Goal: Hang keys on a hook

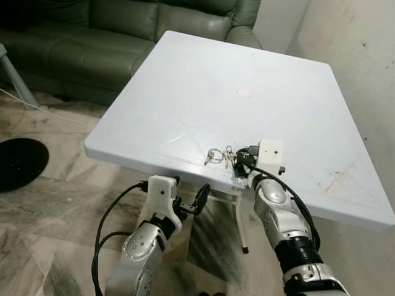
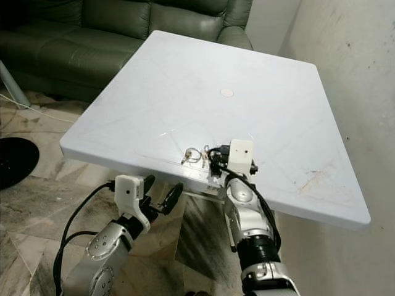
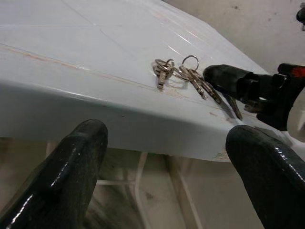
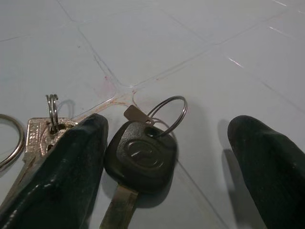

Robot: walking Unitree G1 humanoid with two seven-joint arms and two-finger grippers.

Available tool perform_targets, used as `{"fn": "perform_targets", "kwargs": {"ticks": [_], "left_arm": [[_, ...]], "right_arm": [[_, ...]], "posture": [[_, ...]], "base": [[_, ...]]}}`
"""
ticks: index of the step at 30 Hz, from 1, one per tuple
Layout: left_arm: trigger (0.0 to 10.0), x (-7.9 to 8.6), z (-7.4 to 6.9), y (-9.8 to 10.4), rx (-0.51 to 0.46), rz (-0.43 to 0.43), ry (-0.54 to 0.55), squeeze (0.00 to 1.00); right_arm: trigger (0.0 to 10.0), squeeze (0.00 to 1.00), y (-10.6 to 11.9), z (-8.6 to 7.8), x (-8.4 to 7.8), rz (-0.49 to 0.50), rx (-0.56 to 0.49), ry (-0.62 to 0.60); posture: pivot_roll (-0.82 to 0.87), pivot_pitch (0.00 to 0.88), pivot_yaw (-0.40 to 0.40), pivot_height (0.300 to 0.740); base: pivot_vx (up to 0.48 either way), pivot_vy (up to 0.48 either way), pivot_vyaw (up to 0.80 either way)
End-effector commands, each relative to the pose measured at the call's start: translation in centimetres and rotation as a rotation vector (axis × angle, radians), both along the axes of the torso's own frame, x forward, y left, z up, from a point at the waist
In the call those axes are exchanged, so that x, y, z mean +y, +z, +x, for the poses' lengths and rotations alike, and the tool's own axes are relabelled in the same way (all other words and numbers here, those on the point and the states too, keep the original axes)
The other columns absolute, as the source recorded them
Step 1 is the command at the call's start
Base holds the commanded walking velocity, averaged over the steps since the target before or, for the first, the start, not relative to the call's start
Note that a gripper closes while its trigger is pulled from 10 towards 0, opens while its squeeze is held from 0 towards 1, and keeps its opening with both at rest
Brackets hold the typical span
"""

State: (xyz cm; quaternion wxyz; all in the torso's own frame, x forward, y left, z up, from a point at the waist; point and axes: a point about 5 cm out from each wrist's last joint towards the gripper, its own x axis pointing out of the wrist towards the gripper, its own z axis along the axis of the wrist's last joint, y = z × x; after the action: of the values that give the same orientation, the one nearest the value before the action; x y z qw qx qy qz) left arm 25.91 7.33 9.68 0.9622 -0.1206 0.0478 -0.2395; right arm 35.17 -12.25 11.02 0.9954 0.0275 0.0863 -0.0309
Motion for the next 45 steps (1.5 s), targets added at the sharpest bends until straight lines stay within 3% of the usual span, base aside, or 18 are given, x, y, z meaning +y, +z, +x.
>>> {"fn": "perform_targets", "kwargs": {"ticks": [1, 2, 12, 13, 14, 15, 22, 23, 24, 26, 28, 29, 30, 31, 32, 33, 45], "left_arm": [[10.0, -1.4, -0.1, 0.7, 0.000, -0.052, -0.010, 0.00], [10.0, -1.5, -0.1, 0.7, 0.001, -0.053, -0.008, 0.00], [10.0, -1.6, -0.2, 0.8, 0.005, -0.054, -0.005, 0.00], [10.0, -1.6, -0.2, 0.8, 0.006, -0.055, -0.004, 0.00], [10.0, -1.5, -0.2, 0.8, 0.007, -0.055, -0.002, 0.00], [10.0, -1.5, -0.2, 0.8, 0.008, -0.054, -0.001, 0.00], [10.0, -1.5, -0.1, 0.8, 0.009, -0.054, 0.004, 0.00], [10.0, -1.5, -0.1, 0.8, 0.008, -0.054, 0.004, 0.00], [10.0, -1.5, -0.1, 0.8, 0.009, -0.054, 0.004, 0.00], [10.0, -1.5, -0.1, 0.8, 0.009, -0.054, 0.004, 0.00], [10.0, -1.5, -0.1, 0.8, 0.009, -0.055, 0.003, 0.00], [10.0, -1.5, -0.1, 0.8, 0.009, -0.055, 0.003, 0.00], [10.0, -1.5, 0.0, 0.8, 0.007, -0.054, 0.004, 0.00], [10.0, -1.5, 0.0, 0.8, 0.007, -0.054, 0.004, 0.00], [10.0, -1.5, 0.0, 0.8, 0.008, -0.054, 0.005, 0.00], [10.0, -1.6, 0.0, 0.9, 0.008, -0.054, 0.006, 0.00], [10.0, -1.6, 0.1, 0.9, 0.008, -0.059, 0.012, 0.00]], "right_arm": [[0.5, 0.00, -0.5, -0.3, -0.4, 0.016, 0.002, -0.014], [0.0, 0.00, -0.5, -0.3, -0.4, 0.003, -0.001, -0.017], [0.0, 0.00, -0.1, -0.2, -0.2, 0.025, -0.027, -0.017], [0.7, 0.00, -0.1, -0.1, -0.2, 0.030, -0.028, -0.018], [4.7, 0.00, -0.1, -0.1, -0.1, 0.032, -0.024, -0.017], [10.0, 0.00, -0.3, 0.0, 0.0, 0.041, -0.002, -0.002], [10.0, 0.00, 0.0, 0.0, 0.3, 0.050, -0.027, 0.002], [7.9, 0.00, 0.1, -0.1, 0.4, 0.053, -0.037, 0.003], [9.4, 0.00, 0.2, 0.0, 0.4, 0.055, -0.047, 0.004], [9.9, 0.00, 0.2, 0.0, 0.4, 0.053, -0.046, 0.004], [6.7, 0.00, 0.4, 0.0, 0.4, 0.065, -0.063, 0.001], [6.7, 0.00, 0.4, 0.0, 0.4, 0.065, -0.063, 0.001], [4.7, 0.00, 0.5, 0.0, 0.4, 0.067, -0.068, 0.002], [4.7, 0.00, 0.5, 0.1, 0.4, 0.067, -0.069, 0.002], [0.8, 0.00, 0.8, 0.0, 0.4, 0.070, -0.094, -0.005], [0.0, 0.00, 0.9, 0.1, 0.4, 0.065, -0.098, -0.015], [0.0, 0.00, 1.1, 0.1, 0.7, 0.082, -0.113, 0.000]], "posture": [[0.04, 0.167, -0.140, 0.719], [0.04, 0.166, -0.141, 0.719], [0.04, 0.166, -0.143, 0.719], [0.04, 0.168, -0.143, 0.719], [0.04, 0.169, -0.142, 0.719], [0.04, 0.169, -0.142, 0.719], [0.04, 0.170, -0.143, 0.719], [0.04, 0.177, -0.144, 0.719], [0.04, 0.177, -0.143, 0.719], [0.04, 0.177, -0.144, 0.719], [0.04, 0.178, -0.144, 0.719], [0.04, 0.178, -0.144, 0.719], [0.04, 0.177, -0.144, 0.719], [0.04, 0.177, -0.144, 0.719], [0.04, 0.177, -0.144, 0.719], [0.04, 0.176, -0.145, 0.719], [0.04, 0.178, -0.147, 0.719]], "base": [[0.000, 0.000, 0.00], [0.000, 0.000, 0.00], [0.000, 0.000, 0.00], [0.000, 0.000, 0.00], [0.000, 0.000, 0.00], [0.000, 0.000, 0.00], [0.000, 0.000, 0.00], [0.000, 0.000, 0.00], [0.000, 0.000, 0.00], [0.000, 0.000, 0.00], [0.000, 0.000, 0.00], [0.000, 0.000, 0.00], [0.000, 0.000, 0.00], [0.000, 0.000, 0.00], [0.000, 0.000, 0.00], [0.000, 0.000, 0.00], [0.000, 0.000, 0.00]]}}
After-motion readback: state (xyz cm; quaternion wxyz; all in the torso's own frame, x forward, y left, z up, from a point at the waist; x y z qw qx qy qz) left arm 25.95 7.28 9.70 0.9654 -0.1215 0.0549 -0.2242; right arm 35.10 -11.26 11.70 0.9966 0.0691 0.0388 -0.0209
